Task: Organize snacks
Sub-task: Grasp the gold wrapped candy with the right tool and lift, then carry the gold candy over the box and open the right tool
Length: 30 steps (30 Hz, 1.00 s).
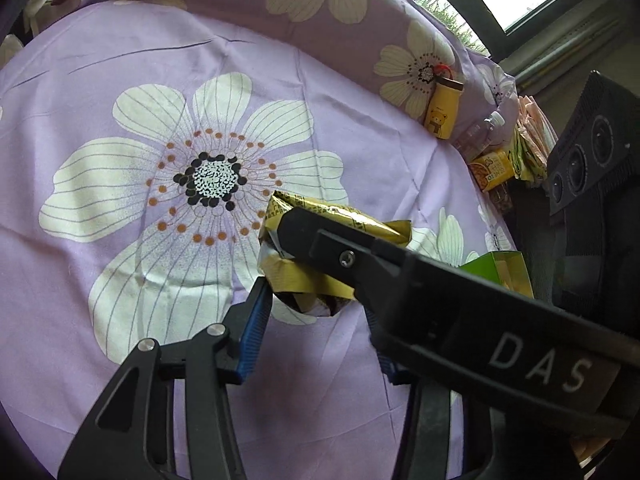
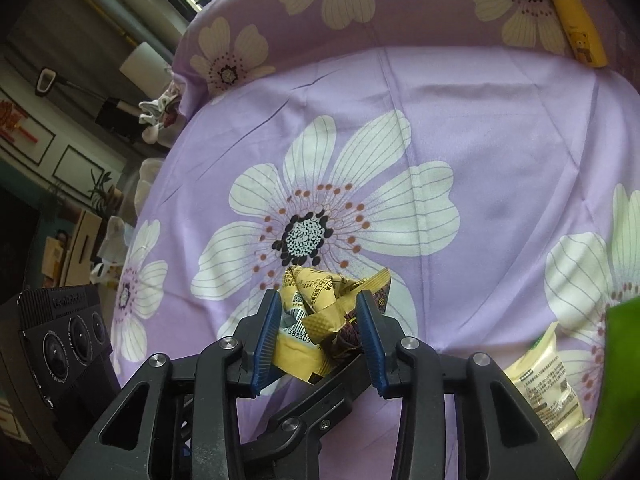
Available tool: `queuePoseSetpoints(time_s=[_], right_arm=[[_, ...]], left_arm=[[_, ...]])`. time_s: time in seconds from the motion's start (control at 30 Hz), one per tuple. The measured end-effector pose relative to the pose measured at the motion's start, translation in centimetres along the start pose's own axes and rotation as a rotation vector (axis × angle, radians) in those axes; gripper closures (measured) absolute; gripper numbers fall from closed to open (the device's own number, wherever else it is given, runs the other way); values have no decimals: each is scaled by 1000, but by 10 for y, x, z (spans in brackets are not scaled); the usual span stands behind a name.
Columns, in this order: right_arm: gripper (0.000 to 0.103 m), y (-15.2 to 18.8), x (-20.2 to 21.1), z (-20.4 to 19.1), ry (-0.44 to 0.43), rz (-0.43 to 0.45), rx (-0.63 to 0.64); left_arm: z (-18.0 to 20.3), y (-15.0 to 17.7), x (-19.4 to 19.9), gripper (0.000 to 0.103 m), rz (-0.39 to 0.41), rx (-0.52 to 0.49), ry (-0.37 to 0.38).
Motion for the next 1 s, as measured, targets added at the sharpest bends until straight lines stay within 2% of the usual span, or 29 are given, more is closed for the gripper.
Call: queuePoseSetpoints(time_s=[0.33, 0.47, 0.57, 0.77, 1.0], right_arm=[[62, 18, 56, -8, 16, 85, -30], [62, 29, 86, -7, 56, 140, -34], [62, 35, 111, -3, 116, 178, -14], [62, 39, 156, 23, 204, 256, -32], [62, 42, 195, 70, 207, 321, -99]], left_arm=[[39, 28, 32, 56, -15, -141, 52], [63, 41, 42, 56, -29, -177, 91], [87, 50, 46, 56, -24, -219, 125], [135, 60, 39, 56, -16, -286, 163], [187, 73, 19, 57, -55, -376, 168]])
Point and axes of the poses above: each gripper's, at about its wrist camera, not at the fingertips, and x roughly against the way its jaws point, z to its right, y to its underside, the point moved 10 cm from there along -x, roughly the way its jaws point, and after that the axes turned 9 degrees about x, right-handed, at the moved point
